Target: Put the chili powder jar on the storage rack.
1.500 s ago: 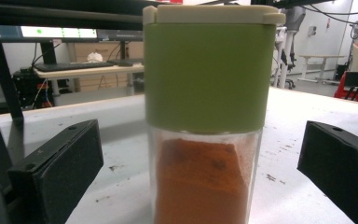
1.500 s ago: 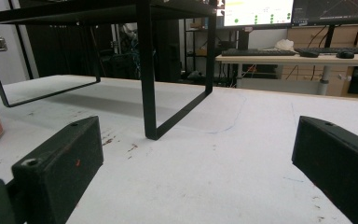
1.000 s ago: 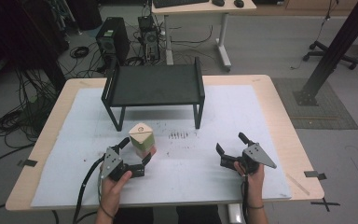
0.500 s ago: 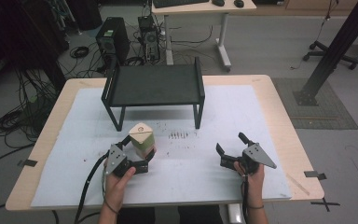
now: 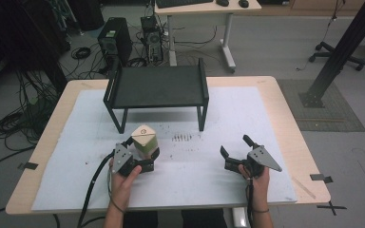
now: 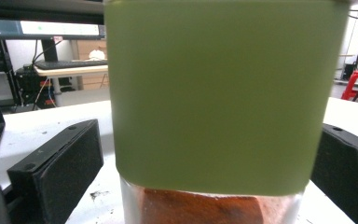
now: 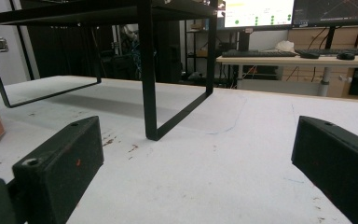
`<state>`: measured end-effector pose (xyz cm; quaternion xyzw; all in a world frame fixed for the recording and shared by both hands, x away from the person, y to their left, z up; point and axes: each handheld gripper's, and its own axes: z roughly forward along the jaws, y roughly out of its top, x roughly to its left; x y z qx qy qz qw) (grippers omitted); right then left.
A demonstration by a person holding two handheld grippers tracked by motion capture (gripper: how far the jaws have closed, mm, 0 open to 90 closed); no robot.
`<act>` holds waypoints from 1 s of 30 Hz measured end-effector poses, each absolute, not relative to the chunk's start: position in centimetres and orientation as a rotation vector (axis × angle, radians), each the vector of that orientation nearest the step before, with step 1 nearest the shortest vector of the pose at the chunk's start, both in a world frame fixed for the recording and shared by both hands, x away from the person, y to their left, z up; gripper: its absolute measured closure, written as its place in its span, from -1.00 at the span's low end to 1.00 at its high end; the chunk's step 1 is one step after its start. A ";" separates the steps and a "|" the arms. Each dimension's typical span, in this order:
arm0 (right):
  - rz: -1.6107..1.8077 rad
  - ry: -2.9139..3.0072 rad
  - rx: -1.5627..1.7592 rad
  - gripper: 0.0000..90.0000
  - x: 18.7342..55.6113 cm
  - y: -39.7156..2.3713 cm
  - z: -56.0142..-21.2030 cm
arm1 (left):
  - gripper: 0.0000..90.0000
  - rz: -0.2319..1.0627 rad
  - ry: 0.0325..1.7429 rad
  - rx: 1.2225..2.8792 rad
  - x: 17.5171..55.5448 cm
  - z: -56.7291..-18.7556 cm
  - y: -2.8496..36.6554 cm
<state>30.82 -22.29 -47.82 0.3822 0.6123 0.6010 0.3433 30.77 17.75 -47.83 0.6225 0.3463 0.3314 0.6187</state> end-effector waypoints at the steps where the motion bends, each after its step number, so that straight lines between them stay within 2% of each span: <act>1: 1.562 1.591 0.993 -0.96 30.8 -22.3 -47.8 | -1.00 0.763 0.800 1.428 30.8 -47.8 17.7; 30: 1.554 1.598 0.989 -0.96 30.8 -22.2 -47.8 | -1.00 0.787 0.789 1.423 30.9 -47.9 17.6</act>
